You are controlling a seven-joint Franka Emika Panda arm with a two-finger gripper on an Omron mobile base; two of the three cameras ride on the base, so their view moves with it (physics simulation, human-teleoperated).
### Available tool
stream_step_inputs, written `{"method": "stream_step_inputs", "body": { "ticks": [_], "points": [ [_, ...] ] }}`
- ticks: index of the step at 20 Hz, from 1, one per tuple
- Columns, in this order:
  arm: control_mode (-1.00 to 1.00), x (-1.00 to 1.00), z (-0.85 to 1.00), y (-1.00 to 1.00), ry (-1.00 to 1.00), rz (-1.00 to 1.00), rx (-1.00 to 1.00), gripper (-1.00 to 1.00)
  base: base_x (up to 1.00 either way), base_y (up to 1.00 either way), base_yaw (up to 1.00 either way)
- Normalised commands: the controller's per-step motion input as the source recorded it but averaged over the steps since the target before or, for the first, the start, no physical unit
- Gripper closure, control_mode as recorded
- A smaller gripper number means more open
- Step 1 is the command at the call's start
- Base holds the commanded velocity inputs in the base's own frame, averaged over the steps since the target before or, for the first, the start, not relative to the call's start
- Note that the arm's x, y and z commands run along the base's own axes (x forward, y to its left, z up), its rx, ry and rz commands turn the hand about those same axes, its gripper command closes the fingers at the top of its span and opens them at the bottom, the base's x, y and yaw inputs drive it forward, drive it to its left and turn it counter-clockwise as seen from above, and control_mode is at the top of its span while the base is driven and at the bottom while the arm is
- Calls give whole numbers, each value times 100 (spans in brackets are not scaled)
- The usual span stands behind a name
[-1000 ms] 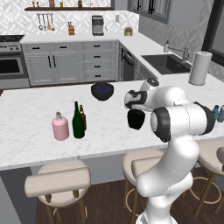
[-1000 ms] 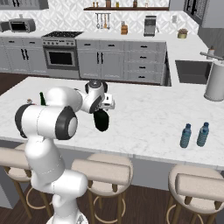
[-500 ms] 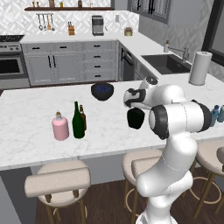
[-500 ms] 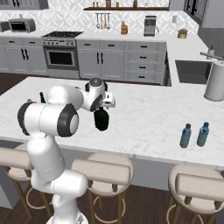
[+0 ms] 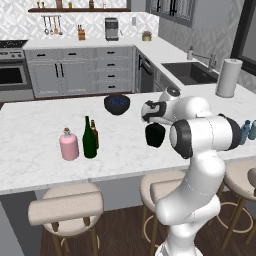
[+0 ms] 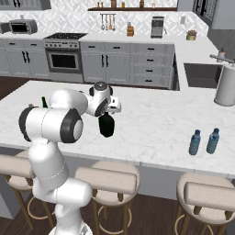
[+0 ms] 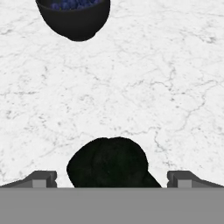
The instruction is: Move the plastic bottles in the middle to the plastics group, and the glass bottles in the middle to the glass group.
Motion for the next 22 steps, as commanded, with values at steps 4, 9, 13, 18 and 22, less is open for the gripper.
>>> {"method": "stream_step_inputs", "body": {
  "ticks": [4, 9, 13, 18, 22],
  "points": [
    [-100, 0, 0, 0, 0, 0, 0, 100, 0, 0, 0],
    [-100, 0, 0, 0, 0, 0, 0, 100, 0, 0, 0],
    [-100, 0, 0, 0, -1, 0, 0, 100, 0, 0, 0],
    [-100, -11, 20, -8, -5, 0, 0, 100, 0, 0, 0],
    [-100, -37, 65, -66, -10, -7, 0, 100, 0, 0, 0]
  ]
}}
